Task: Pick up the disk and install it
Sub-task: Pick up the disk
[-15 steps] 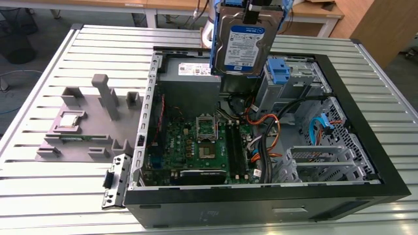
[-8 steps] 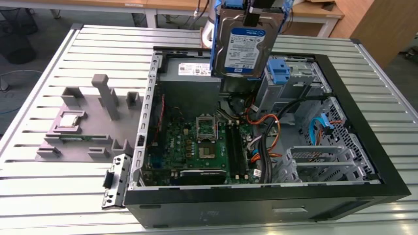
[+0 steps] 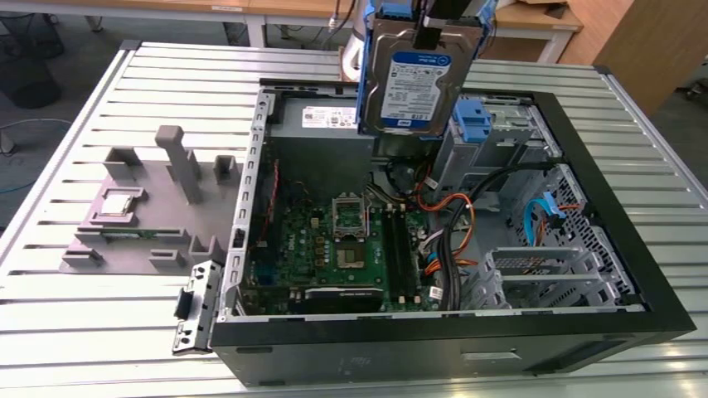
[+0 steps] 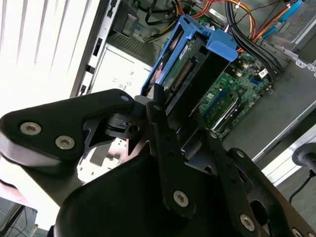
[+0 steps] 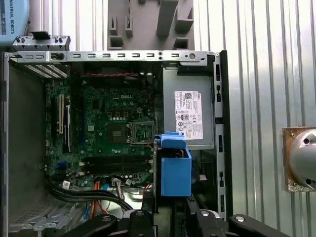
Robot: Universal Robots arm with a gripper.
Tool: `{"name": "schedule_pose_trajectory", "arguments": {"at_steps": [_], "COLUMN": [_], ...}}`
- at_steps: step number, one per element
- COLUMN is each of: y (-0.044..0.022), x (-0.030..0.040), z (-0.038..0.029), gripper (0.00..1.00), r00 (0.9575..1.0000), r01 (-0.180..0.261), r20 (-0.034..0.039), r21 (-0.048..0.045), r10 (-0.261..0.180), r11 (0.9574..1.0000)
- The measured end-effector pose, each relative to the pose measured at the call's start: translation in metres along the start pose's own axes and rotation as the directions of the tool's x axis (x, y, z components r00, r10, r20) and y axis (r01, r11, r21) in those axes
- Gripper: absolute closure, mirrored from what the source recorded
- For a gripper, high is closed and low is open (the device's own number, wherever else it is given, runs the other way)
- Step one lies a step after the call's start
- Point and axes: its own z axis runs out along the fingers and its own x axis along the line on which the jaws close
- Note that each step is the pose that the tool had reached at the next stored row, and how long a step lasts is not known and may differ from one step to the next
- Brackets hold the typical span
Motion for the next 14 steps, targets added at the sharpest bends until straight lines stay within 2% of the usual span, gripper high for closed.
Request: {"name": "schedule_pose_trajectory", "arguments": {"at_steps": [9,14], "y": [-0.0003,-0.0004], "x": [0.0075,0.0084], "z": [0.0003,0.0002], "gripper": [0.65,0.65], "r00": [1.0,1.0], "r01": [0.0,0.0], "r20": [0.004,0.0066], "r21": [-0.0001,-0.0003], "r10": [0.0,0.0], "r11": [1.0,1.0]}}
